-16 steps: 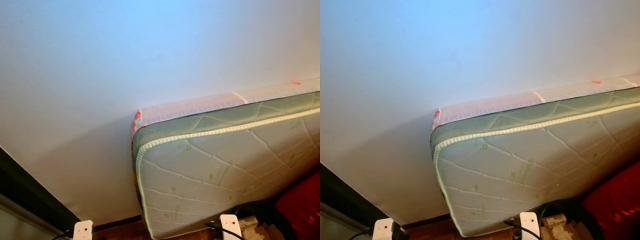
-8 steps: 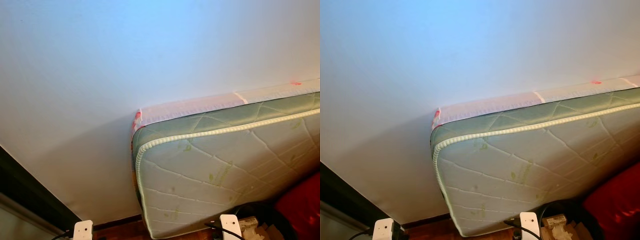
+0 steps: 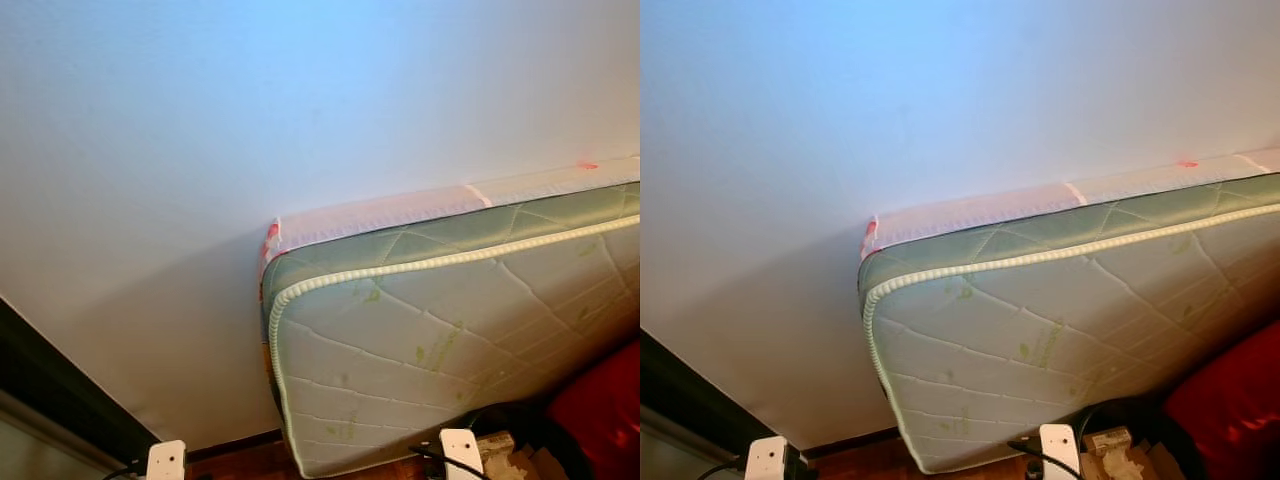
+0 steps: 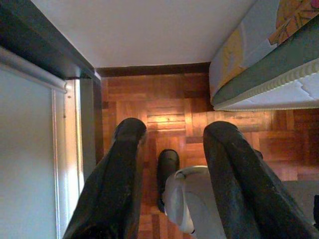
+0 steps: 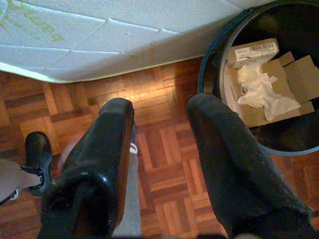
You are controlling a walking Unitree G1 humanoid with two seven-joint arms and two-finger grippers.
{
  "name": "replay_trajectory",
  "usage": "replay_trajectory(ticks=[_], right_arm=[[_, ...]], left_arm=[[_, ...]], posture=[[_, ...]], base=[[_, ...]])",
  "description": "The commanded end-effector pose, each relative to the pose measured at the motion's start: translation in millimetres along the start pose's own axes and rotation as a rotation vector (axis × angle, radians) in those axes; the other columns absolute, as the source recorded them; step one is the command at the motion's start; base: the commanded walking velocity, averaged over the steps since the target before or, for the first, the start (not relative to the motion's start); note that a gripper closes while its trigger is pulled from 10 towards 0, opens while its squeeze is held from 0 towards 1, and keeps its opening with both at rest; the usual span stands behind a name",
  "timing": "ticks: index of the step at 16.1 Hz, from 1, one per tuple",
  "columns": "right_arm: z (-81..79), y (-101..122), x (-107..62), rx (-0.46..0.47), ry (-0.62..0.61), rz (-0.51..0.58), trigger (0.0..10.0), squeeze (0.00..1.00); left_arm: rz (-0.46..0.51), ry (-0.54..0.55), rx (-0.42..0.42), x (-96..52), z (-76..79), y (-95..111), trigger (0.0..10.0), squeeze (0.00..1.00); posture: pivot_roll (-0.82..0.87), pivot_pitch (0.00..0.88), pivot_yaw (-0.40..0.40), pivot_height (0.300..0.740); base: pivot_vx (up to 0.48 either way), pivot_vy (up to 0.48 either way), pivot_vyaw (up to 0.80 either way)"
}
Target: Clean up the room
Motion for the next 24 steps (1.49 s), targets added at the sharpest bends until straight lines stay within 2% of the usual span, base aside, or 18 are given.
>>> replay_trajectory(ticks=[1,24], right_arm=[[51.9,-29.9,-11.4,0.165,-0.033,-0.051,10.0,0.00],[50.5,-24.7,-9.9,0.161,-0.029,-0.046,10.0,0.00]], left_arm=[[-0.100,-0.092,0.095,5.9,36.9,-8.3,10.0,0.00],[-0.102,-0.081,0.078,5.3,34.2,-9.9,10.0,0.00]], posture=[[-0.05,0.003,-0.012,0.740],[-0.04,0.011,-0.017,0.740]], base=[[0.000,0.000,0.00],[0.000,0.000,0.00]])
Point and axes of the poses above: a point about 5 cm out from each wrist's last joint towards the gripper, its own x axis pointing out of the wrist towards the gripper, its own y axis along the axis of the wrist's last joint, z = x × y, the point moved 5 cm from there along x, pointing out of the wrist towards the gripper, and after that the axes turned 1 degree about -x, right-handed, at the moved point
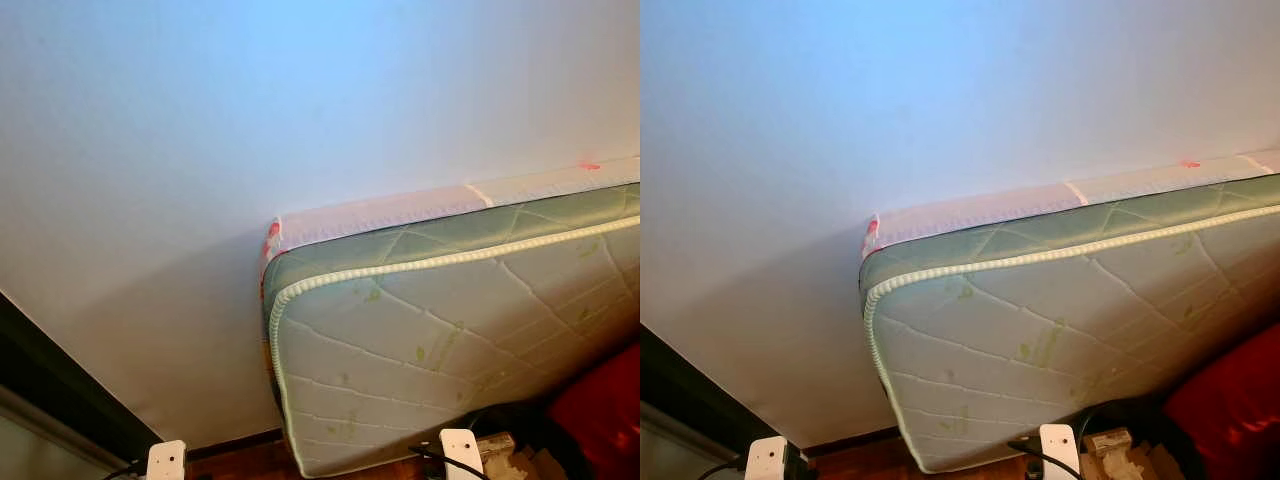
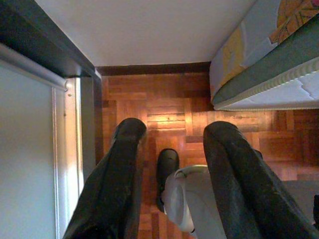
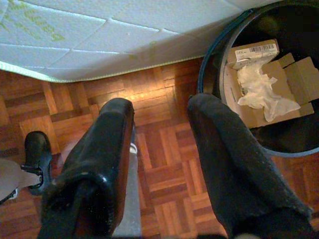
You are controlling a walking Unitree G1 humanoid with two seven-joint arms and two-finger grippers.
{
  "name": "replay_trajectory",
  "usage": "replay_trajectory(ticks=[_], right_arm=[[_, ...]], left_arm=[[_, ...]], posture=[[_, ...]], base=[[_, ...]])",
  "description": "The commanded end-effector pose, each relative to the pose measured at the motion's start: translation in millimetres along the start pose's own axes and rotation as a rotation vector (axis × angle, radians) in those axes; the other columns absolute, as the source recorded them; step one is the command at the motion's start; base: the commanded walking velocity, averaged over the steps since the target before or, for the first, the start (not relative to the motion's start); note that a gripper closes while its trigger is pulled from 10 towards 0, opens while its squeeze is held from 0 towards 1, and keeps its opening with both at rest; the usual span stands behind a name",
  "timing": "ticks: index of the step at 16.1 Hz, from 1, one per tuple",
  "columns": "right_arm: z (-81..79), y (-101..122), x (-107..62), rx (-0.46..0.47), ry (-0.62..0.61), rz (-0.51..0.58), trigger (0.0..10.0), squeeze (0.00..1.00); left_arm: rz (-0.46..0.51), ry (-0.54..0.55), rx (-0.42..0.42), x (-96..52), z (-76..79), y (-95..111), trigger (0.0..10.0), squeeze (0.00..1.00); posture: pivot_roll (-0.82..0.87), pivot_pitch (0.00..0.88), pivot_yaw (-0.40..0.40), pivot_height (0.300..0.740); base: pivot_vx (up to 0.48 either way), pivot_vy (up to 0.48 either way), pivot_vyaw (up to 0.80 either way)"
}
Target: Clean up the room
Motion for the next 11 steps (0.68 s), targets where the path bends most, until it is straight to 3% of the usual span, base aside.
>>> replay_trajectory(ticks=[1,11], right_arm=[[50.4,-24.9,-9.9,0.161,-0.029,-0.046,10.0,0.00],[46.7,-22.9,-8.8,0.159,-0.025,-0.045,10.0,0.00]], left_arm=[[-0.102,-0.081,0.077,5.3,34.4,-9.9,10.0,0.00],[-0.101,-0.079,0.074,5.4,34.5,-9.6,10.0,0.00]], posture=[[-0.04,0.011,-0.018,0.740],[-0.04,0.010,-0.019,0.740]], base=[[0.000,0.000,0.00],[0.000,0.000,0.00]])
Point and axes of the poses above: a point about 5 cm out from each wrist's last joint towards the gripper, its own x axis pointing out of the wrist towards the gripper, its own y axis along the axis of the wrist's last joint, z = x × y, the point moved 5 cm from there along x, pointing out of the wrist towards the gripper, and after that the axes turned 1 degree about -x, right-handed, at the moved point
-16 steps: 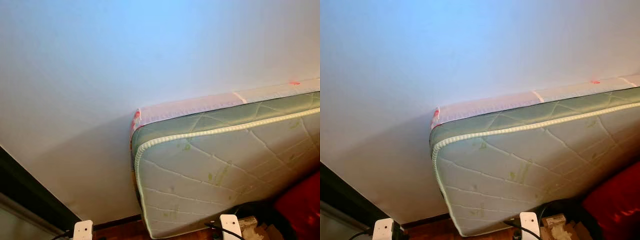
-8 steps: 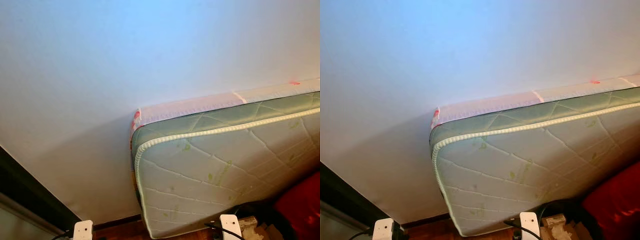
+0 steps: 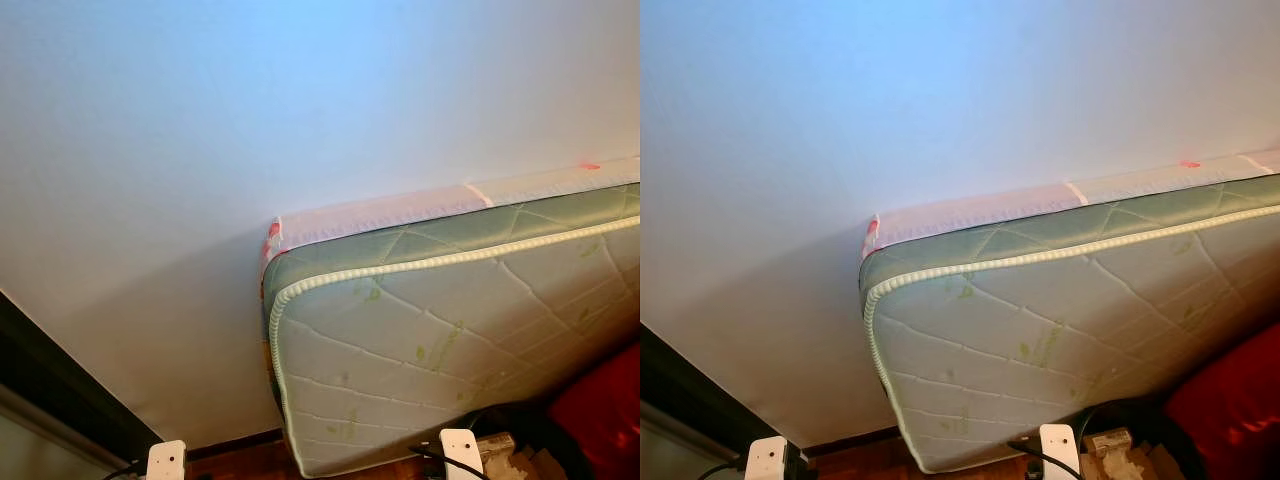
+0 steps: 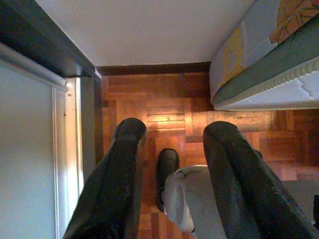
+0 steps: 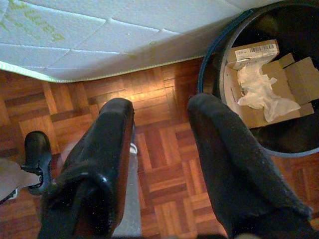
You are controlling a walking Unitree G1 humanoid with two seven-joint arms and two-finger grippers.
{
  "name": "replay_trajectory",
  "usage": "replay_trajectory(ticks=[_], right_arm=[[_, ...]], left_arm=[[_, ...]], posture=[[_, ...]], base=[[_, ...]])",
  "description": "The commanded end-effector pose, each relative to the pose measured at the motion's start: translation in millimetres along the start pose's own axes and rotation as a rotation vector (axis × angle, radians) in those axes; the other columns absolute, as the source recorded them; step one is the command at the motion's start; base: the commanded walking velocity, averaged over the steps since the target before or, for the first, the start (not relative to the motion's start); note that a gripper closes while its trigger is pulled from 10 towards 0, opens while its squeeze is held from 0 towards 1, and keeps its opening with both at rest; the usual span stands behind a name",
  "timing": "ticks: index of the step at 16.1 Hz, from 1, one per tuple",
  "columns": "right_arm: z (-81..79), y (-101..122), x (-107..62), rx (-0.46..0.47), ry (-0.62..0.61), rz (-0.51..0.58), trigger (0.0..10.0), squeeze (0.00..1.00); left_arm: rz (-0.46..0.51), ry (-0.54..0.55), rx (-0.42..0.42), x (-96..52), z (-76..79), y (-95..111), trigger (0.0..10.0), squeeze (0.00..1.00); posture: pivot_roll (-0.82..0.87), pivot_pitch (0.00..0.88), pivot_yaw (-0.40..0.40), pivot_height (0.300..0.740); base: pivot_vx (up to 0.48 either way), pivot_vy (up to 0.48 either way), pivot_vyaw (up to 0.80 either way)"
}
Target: Clean up the room
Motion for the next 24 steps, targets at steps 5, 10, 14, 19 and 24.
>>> replay_trajectory(ticks=[5,10,14,19,24], right_arm=[[45.6,-22.4,-8.5,0.156,-0.023,-0.044,10.0,0.00],[46.2,-21.9,-8.6,0.154,-0.021,-0.041,10.0,0.00],[48.6,-22.4,-9.1,0.155,-0.023,-0.041,10.0,0.00],[49.0,-24.1,-9.6,0.154,-0.024,-0.045,10.0,0.00],[48.2,-22.5,-9.0,0.155,-0.024,-0.043,10.0,0.00]], left_arm=[[-0.100,-0.079,0.073,5.5,35.0,-9.5,10.0,0.00],[-0.098,-0.080,0.074,5.7,34.8,-8.7,10.0,0.00],[-0.093,-0.081,0.072,6.1,35.6,-7.1,10.0,0.00],[-0.099,-0.077,0.071,5.6,34.4,-8.9,10.0,0.00],[-0.106,-0.067,0.074,4.9,32.6,-11.5,10.0,0.00]], posture=[[-0.04,0.008,-0.018,0.740],[-0.04,0.002,-0.017,0.740],[-0.04,0.005,-0.019,0.740],[-0.04,0.012,-0.022,0.740],[-0.04,0.012,-0.022,0.740]], base=[[0.000,0.000,0.00],[0.000,0.000,0.00],[-0.188,0.000,0.00],[-0.274,0.000,0.00],[-0.052,0.000,0.00]])
Point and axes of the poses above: a point about 5 cm out from each wrist's last joint towards the gripper, its own x axis pointing out of the wrist towards the gripper, its own y axis along the axis of the wrist's last joint, z = x × y, the point moved 5 cm from there along x, pointing out of the wrist towards the gripper, and after that the axes turned 1 degree about -x, right-handed, at the moved point
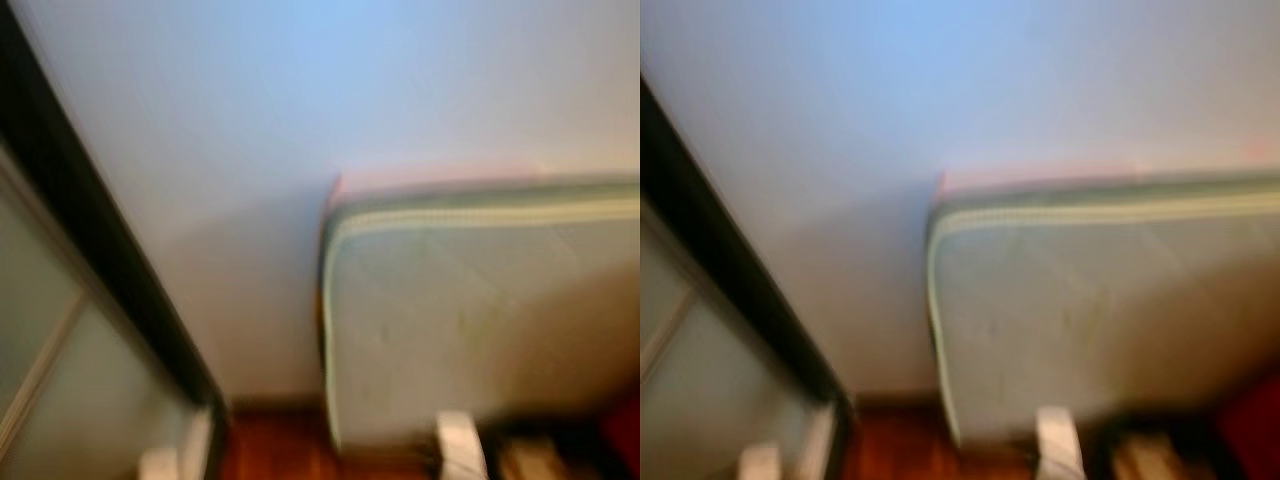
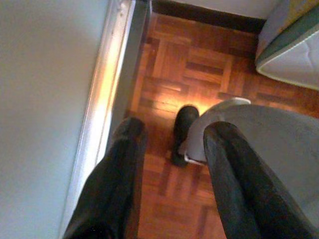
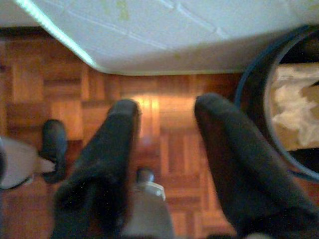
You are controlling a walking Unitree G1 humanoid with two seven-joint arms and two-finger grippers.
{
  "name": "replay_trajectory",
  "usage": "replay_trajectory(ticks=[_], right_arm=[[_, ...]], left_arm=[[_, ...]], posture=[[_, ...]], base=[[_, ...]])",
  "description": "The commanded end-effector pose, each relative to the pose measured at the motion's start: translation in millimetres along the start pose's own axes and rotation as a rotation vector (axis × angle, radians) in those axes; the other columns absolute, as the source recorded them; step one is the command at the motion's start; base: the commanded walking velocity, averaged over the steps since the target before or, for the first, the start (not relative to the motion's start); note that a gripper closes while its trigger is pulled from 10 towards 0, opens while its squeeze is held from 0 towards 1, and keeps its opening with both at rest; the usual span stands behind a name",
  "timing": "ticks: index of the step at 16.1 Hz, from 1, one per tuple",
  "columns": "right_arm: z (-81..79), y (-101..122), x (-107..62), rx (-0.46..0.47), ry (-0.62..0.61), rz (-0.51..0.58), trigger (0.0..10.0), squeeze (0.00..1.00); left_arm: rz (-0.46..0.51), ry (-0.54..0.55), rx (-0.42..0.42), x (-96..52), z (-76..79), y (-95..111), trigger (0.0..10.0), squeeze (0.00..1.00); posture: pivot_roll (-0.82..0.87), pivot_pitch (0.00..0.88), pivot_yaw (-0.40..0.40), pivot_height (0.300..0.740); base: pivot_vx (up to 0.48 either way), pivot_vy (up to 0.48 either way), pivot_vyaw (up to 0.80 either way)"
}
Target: Clean up the room
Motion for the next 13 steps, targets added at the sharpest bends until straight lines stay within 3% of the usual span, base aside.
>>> replay_trajectory(ticks=[1,11,13], right_arm=[[44.8,-23.6,-8.7,0.157,-0.017,-0.052,10.0,0.00],[50.2,-26.5,-10.2,0.164,-0.024,-0.055,10.0,0.00],[48.7,-28.0,-10.3,0.163,-0.020,-0.060,10.0,0.00]], left_arm=[[-0.010,-0.075,0.099,11.5,36.4,23.0,10.0,0.00],[0.004,-0.080,0.087,11.9,38.1,26.5,10.0,0.00],[0.002,-0.085,0.094,11.9,38.6,26.2,10.0,0.00]], posture=[[-0.04,0.013,-0.022,0.740],[-0.04,0.014,-0.027,0.740],[-0.04,0.015,-0.027,0.740]], base=[[0.000,0.000,0.00],[0.000,0.000,0.00],[0.000,0.000,-0.79]])
Point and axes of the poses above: a point about 5 cm out from each wrist's last joint towards the gripper, its own x axis pointing out of the wrist towards the gripper, its own y axis along the axis of the wrist's last joint, z = x × y, the point moved 5 cm from there along x, pointing out of the wrist towards the gripper, and after that the axes turned 1 degree about -x, right-handed, at the moved point
